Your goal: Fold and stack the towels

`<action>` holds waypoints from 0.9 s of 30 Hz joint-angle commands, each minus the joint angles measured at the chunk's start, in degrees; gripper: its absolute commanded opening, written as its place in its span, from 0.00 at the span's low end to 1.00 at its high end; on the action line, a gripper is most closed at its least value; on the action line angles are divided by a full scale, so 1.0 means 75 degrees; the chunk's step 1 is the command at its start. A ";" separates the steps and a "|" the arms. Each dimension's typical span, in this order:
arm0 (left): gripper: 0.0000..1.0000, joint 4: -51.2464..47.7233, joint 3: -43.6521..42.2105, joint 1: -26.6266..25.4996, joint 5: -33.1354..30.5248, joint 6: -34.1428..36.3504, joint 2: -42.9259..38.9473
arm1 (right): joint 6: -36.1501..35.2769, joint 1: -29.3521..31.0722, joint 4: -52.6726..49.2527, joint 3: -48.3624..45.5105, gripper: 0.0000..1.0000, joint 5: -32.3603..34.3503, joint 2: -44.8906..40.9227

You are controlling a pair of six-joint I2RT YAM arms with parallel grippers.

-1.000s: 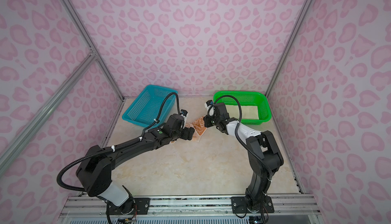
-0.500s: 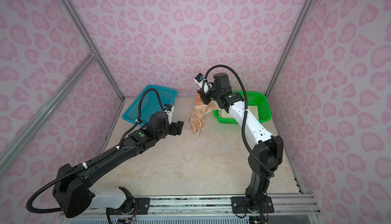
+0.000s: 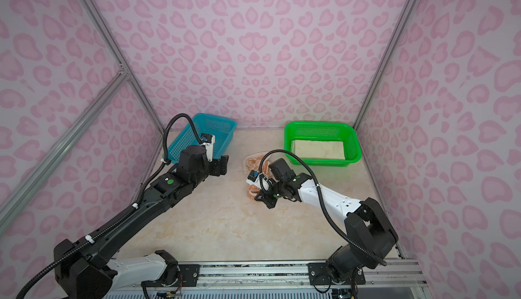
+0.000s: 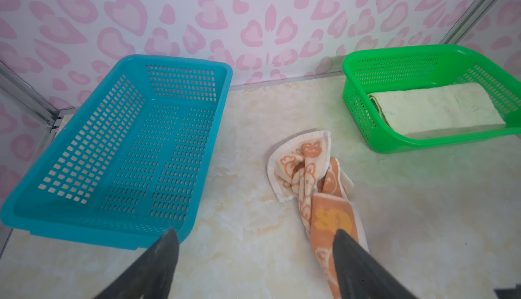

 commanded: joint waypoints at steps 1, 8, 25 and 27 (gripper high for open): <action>0.88 -0.0322 0.0525 0.0019 0.0566 0.0547 0.0532 | 0.1523 -0.0013 0.1296 -0.0929 0.00 0.0521 -0.0267; 0.84 -0.1073 0.1678 -0.0009 0.1592 0.0688 0.2395 | 0.2330 -0.0055 0.0713 -0.1653 0.00 0.1903 -0.0524; 0.83 -0.2352 0.4269 -0.1262 0.2334 0.1777 0.5648 | 0.4307 -0.0259 0.3221 -0.3489 0.10 0.2872 -0.0969; 0.82 -0.2554 0.4692 -0.1286 0.2547 0.2023 0.6011 | 0.4301 -0.0270 0.3340 -0.3550 0.11 0.2809 -0.0931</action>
